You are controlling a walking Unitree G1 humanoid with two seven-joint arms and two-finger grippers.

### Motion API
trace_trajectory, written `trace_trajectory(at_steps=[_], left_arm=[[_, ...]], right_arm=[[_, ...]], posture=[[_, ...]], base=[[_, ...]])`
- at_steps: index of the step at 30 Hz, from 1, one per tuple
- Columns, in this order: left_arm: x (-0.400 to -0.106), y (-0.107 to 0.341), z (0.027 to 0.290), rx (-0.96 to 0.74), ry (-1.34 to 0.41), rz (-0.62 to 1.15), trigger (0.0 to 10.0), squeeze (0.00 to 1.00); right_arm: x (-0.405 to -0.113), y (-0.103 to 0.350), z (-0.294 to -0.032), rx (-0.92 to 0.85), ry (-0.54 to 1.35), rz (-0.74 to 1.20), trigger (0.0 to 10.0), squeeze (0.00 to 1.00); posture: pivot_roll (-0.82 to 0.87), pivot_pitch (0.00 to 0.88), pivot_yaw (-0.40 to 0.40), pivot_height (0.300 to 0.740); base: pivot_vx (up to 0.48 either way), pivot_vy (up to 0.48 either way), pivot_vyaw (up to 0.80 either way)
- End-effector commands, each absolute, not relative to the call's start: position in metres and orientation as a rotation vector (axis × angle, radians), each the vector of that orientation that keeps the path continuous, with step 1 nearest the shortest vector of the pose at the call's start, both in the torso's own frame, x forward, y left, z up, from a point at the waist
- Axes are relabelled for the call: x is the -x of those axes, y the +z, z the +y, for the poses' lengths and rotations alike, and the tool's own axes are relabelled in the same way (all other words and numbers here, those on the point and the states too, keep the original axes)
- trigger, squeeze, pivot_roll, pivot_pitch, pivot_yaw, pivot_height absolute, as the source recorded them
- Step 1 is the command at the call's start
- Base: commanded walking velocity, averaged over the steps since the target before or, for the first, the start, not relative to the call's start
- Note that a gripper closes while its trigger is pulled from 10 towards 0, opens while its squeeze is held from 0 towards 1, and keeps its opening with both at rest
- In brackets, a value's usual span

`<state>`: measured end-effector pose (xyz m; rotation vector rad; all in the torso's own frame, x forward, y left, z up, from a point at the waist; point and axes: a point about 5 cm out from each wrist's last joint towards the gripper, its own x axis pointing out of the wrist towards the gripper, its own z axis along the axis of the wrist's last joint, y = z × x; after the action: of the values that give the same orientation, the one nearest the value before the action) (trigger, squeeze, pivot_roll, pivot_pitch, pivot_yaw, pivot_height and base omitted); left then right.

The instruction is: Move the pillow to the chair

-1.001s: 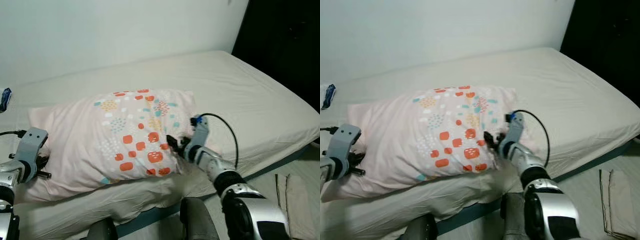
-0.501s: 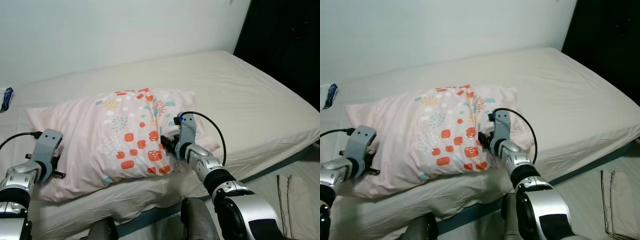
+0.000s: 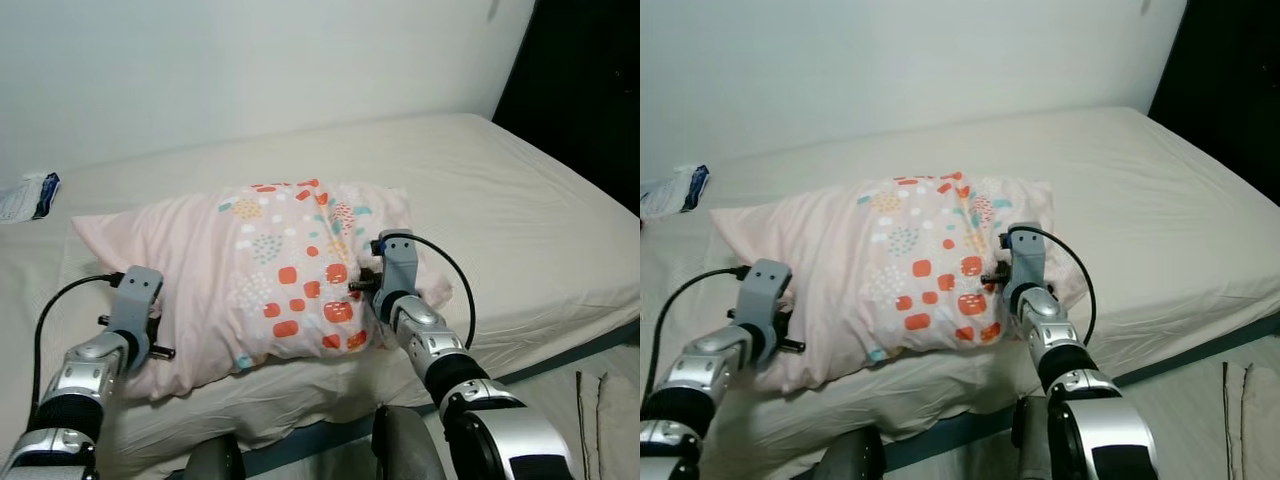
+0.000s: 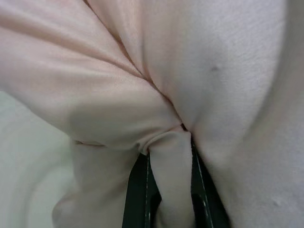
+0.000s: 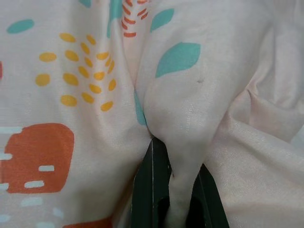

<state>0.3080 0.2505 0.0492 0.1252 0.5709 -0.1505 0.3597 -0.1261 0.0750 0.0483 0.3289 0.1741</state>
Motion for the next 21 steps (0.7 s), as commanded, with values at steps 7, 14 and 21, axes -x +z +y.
trace_trajectory(at_steps=[7, 14, 21], left_arm=[[-0.310, 0.041, 0.204, -0.014, -0.186, 0.509, 0.0, 0.00], [-0.336, 0.103, 0.177, 0.454, -0.007, 0.196, 10.0, 0.00], [-0.341, 0.124, 0.180, 0.285, 0.151, 0.141, 10.0, 0.00]], right_arm=[[-0.366, 0.094, -0.120, -0.082, 0.202, 0.200, 0.0, 0.00], [-0.378, 0.145, -0.125, -0.113, 0.175, -0.041, 7.5, 0.00], [-0.377, 0.158, -0.117, -0.036, 0.198, -0.103, 10.0, 0.00]], posture=[[0.00, 0.000, -0.054, 0.567], [-0.01, 0.000, -0.072, 0.567], [-0.01, 0.000, -0.067, 0.567]], base=[[0.000, 0.000, 0.00], [0.000, 0.000, 0.00], [0.000, 0.000, 0.00]])
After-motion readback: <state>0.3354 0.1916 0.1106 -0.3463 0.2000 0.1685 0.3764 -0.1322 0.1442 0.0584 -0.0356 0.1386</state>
